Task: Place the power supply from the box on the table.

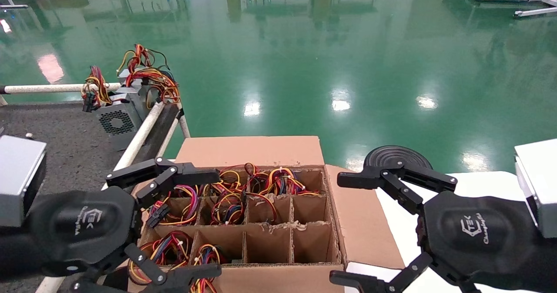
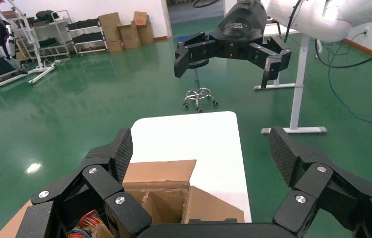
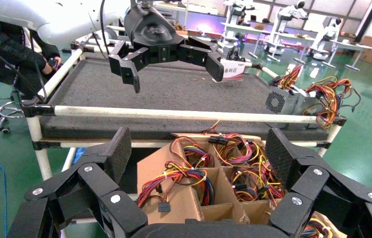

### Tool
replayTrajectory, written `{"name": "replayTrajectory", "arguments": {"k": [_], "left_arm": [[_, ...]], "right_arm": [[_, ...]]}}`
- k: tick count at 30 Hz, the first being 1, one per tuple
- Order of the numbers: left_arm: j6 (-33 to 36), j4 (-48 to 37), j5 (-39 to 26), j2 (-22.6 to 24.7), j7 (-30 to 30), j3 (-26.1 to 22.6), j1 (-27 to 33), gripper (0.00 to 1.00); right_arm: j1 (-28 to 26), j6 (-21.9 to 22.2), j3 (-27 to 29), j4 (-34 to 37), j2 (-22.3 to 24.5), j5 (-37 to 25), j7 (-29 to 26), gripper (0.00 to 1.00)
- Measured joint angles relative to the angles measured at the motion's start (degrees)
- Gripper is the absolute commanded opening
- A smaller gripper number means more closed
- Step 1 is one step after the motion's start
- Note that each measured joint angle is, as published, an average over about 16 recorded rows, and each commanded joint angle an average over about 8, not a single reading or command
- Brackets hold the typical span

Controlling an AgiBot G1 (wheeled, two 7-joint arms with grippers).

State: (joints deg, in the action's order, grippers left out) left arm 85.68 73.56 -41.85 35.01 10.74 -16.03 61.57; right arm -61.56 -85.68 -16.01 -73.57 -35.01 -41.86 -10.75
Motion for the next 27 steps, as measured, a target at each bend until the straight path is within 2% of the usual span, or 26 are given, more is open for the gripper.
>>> {"name": "replayTrajectory", "arguments": {"k": [5,8,9,12,17,20,21,27], "left_arm": [[0.0,0.0,0.0,0.0,0.0,0.0,0.0,1.00],[0.0,0.0,0.0,0.0,0.0,0.0,0.0,1.00],[0.0,0.0,0.0,0.0,0.0,0.0,0.0,1.00],[0.0,0.0,0.0,0.0,0.0,0.0,0.0,1.00],[0.0,0.0,0.0,0.0,0.0,0.0,0.0,1.00],[0.0,0.0,0.0,0.0,0.0,0.0,0.0,1.00],[0.0,0.0,0.0,0.0,0.0,0.0,0.0,1.00],[0.0,0.0,0.0,0.0,0.0,0.0,0.0,1.00]], "right_arm": [[0.0,0.0,0.0,0.0,0.0,0.0,0.0,1.00],[0.0,0.0,0.0,0.0,0.0,0.0,0.0,0.95],[0.0,0.0,0.0,0.0,0.0,0.0,0.0,0.91],[0.0,0.0,0.0,0.0,0.0,0.0,0.0,0.71],[0.0,0.0,0.0,0.0,0.0,0.0,0.0,0.20],[0.0,0.0,0.0,0.0,0.0,0.0,0.0,0.03],[0.0,0.0,0.0,0.0,0.0,0.0,0.0,0.00],[0.0,0.0,0.0,0.0,0.0,0.0,0.0,0.00]]}}
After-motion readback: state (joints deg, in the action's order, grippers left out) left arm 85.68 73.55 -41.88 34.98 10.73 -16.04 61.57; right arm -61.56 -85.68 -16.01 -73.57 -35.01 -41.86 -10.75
